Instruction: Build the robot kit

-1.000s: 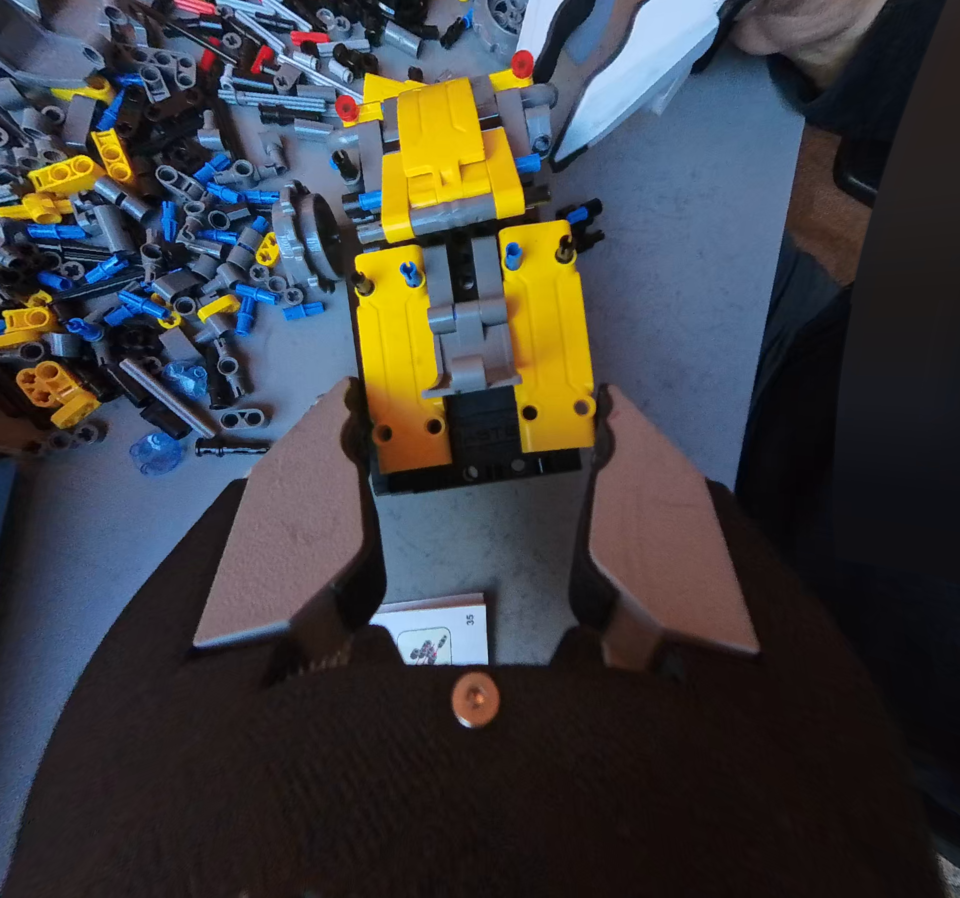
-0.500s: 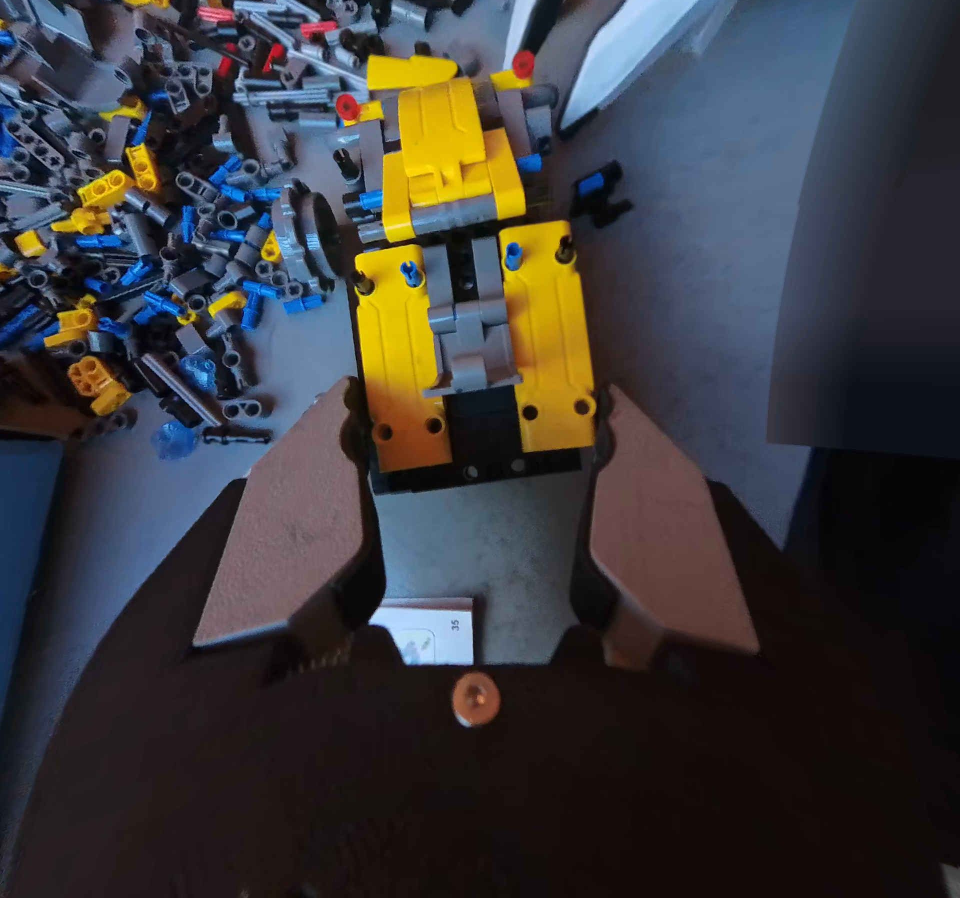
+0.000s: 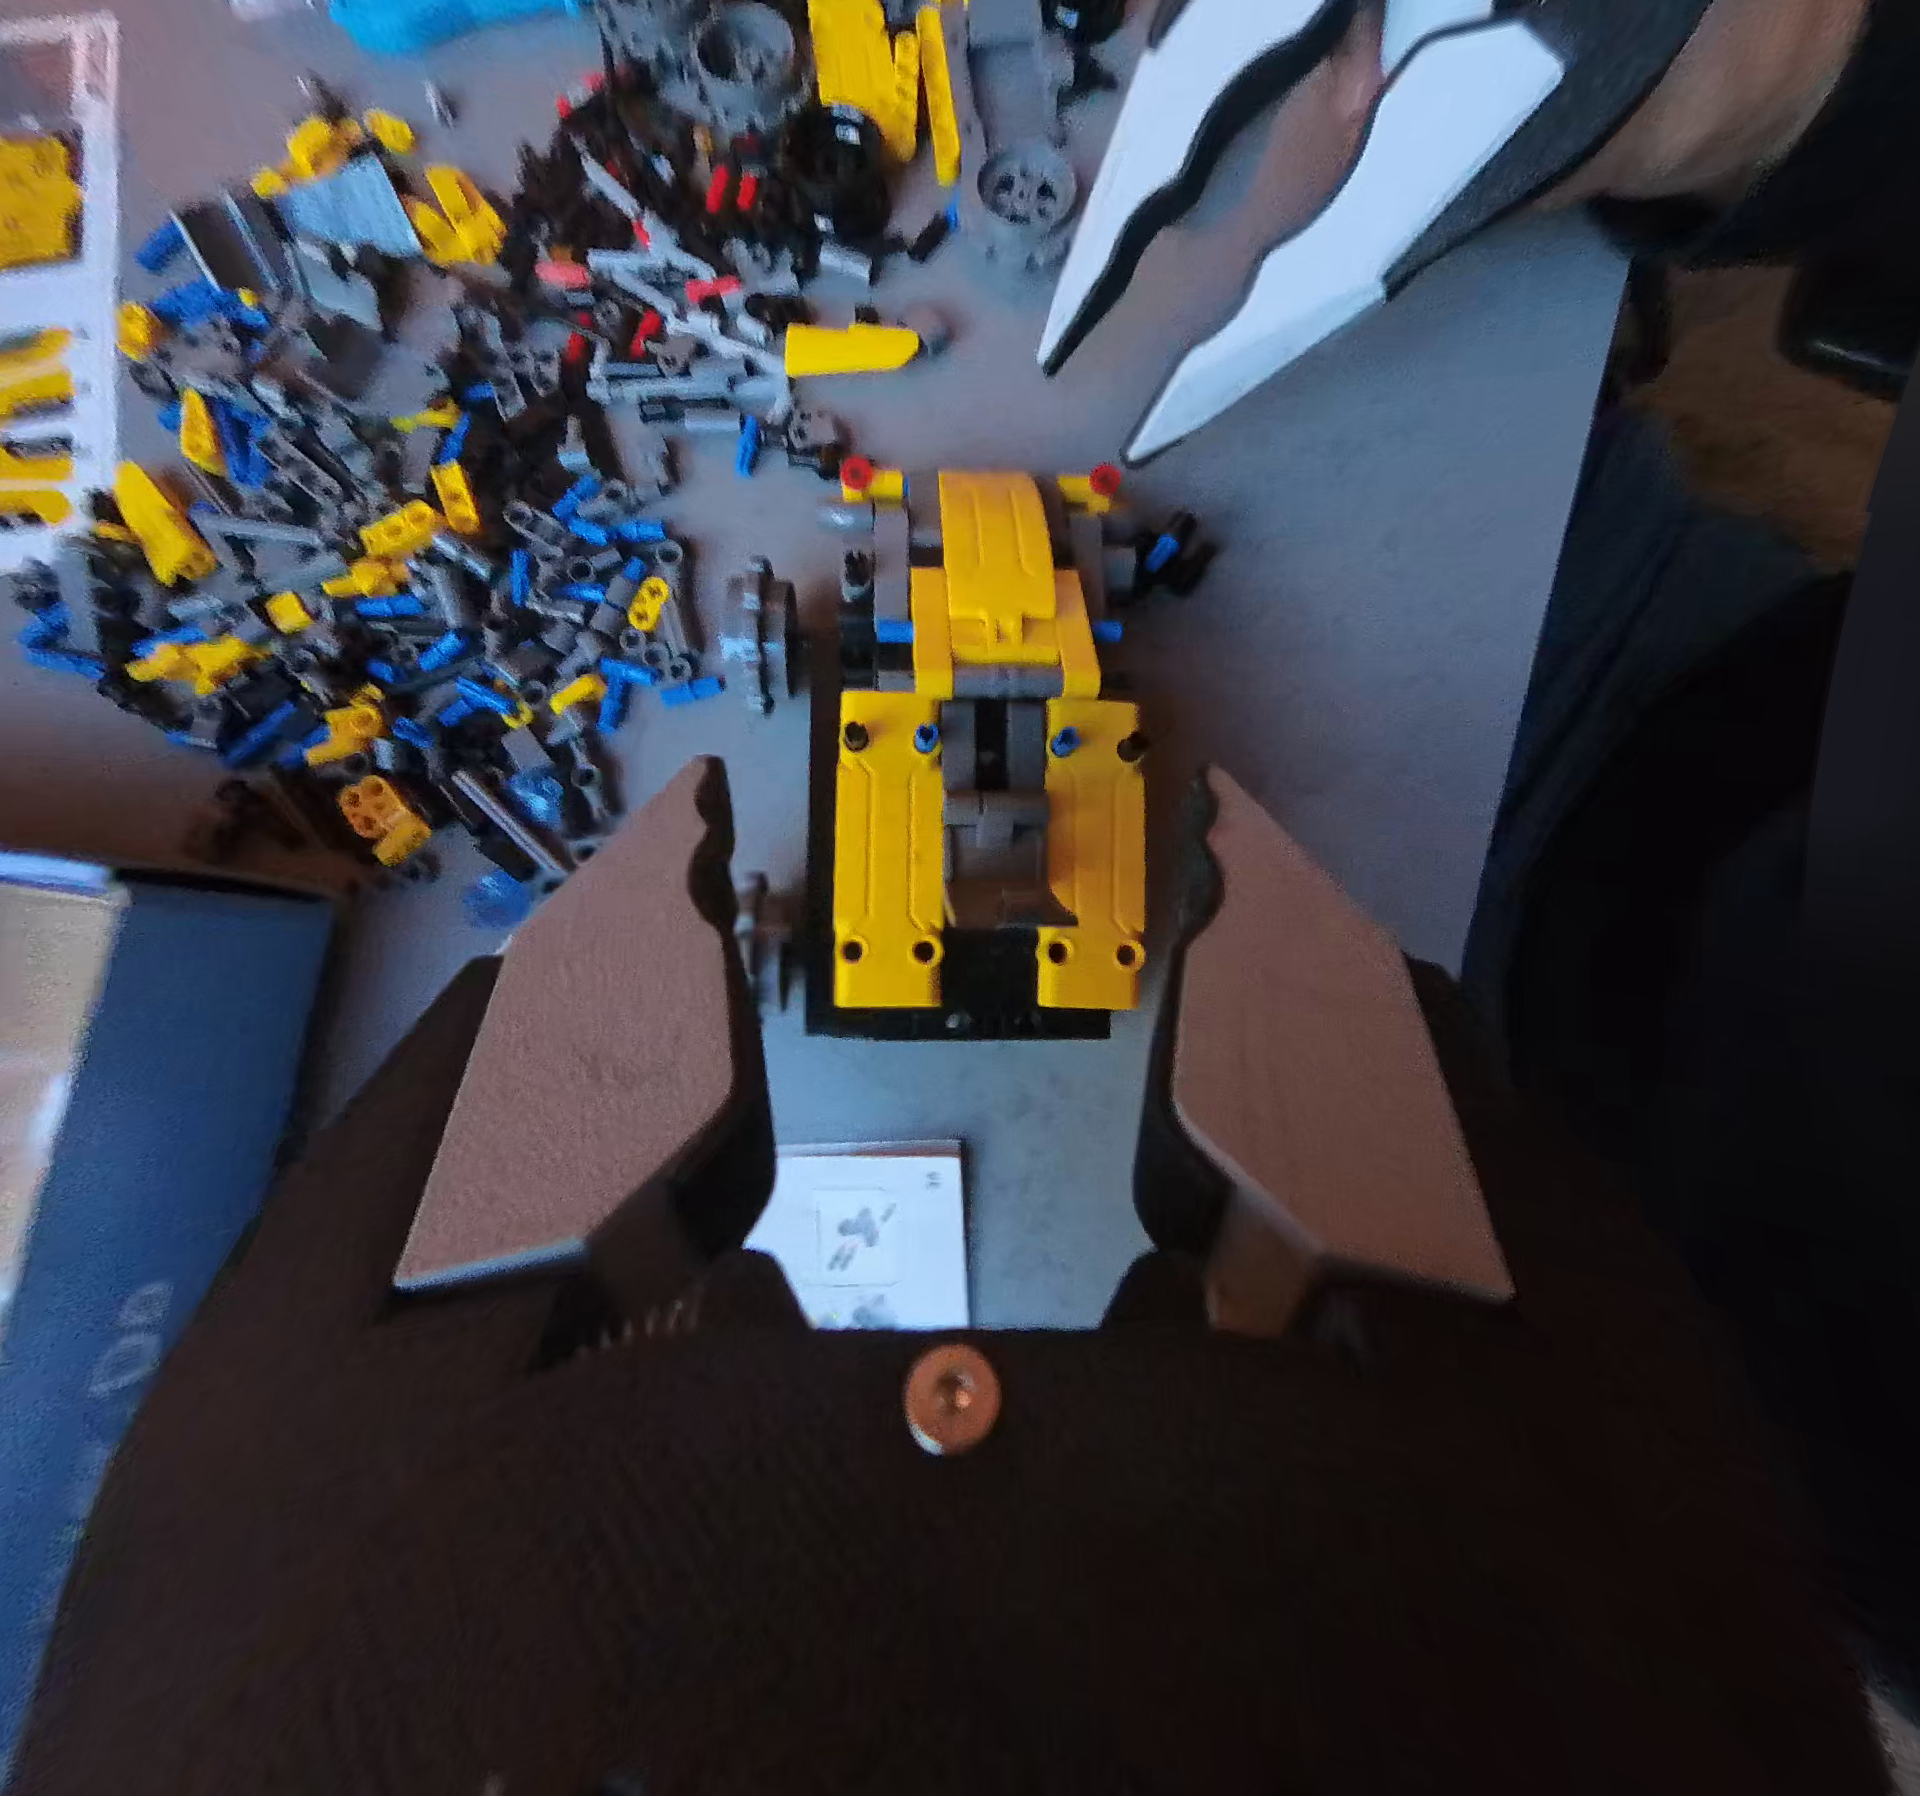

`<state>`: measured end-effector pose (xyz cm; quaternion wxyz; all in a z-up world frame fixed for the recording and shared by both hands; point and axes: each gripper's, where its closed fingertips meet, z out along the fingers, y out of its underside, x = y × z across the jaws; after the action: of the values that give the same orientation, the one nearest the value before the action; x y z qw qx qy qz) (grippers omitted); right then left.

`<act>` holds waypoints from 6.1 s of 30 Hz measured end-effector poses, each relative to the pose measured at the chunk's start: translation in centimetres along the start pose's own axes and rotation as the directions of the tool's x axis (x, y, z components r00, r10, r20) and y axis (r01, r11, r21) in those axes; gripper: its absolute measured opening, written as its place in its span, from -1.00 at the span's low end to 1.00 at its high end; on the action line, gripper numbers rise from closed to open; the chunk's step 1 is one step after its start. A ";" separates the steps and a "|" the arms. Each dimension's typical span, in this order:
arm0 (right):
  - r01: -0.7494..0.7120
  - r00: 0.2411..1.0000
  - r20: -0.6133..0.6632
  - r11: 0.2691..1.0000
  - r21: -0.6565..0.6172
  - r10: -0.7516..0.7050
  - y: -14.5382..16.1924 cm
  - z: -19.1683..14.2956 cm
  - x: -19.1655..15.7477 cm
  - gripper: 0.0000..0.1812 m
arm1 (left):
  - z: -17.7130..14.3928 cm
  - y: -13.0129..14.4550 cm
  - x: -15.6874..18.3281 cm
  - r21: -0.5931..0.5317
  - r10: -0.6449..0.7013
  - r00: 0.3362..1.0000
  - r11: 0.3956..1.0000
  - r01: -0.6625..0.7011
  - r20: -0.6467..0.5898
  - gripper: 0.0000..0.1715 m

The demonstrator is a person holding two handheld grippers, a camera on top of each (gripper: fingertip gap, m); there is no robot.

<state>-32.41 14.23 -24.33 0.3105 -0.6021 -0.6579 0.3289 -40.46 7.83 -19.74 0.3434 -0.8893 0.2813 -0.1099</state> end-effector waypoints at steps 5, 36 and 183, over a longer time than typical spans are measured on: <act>-0.061 0.998 -0.002 0.996 0.061 0.061 -1.1 -0.8 -1.4 -0.63 | 0.4 -1.0 0.0 0.031 0.219 0.976 0.975 -0.218 -0.011 -0.18; 0.085 0.945 -0.317 0.996 -0.004 -0.081 -2.8 1.8 -3.9 -0.89 | 4.1 -0.5 1.0 0.174 0.349 0.936 0.919 -0.353 0.054 -0.55; -0.092 0.973 -0.207 0.994 0.067 0.104 -2.9 2.1 -0.9 -0.97 | 5.2 -0.5 2.8 0.235 0.466 0.883 0.866 -0.441 -0.062 -0.49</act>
<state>-35.75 13.04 -23.28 0.3785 -0.6563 -0.5812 0.2969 -35.95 9.37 -23.21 0.4365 -0.7478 0.4886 -0.1073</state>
